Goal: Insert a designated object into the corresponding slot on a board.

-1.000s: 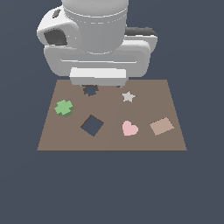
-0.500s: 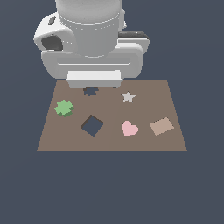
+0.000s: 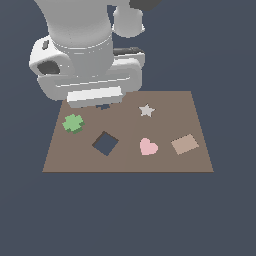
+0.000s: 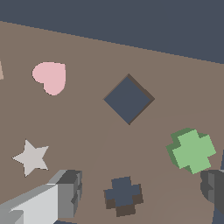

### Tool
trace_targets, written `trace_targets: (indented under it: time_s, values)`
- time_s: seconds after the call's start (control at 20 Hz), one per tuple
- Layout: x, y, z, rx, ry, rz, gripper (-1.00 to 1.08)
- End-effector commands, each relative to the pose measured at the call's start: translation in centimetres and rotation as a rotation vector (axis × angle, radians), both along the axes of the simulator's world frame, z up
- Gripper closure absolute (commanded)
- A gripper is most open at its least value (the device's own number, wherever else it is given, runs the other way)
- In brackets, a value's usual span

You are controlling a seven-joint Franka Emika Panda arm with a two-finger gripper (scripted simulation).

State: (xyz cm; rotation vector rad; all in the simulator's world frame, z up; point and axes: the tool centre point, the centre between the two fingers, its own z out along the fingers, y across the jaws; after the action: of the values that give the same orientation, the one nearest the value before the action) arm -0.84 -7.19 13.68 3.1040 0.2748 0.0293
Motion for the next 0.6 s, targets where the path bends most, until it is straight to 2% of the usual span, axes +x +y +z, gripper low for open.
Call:
trace_targets:
  time_s: [0.0, 0.55]
  values:
    - [-0.2, -1.3, -1.0, 0.002, 0.003, 0.044, -0.92]
    - [-0.2, -7.0, -5.7, 0.014, 0.016, 0.253, -0.92]
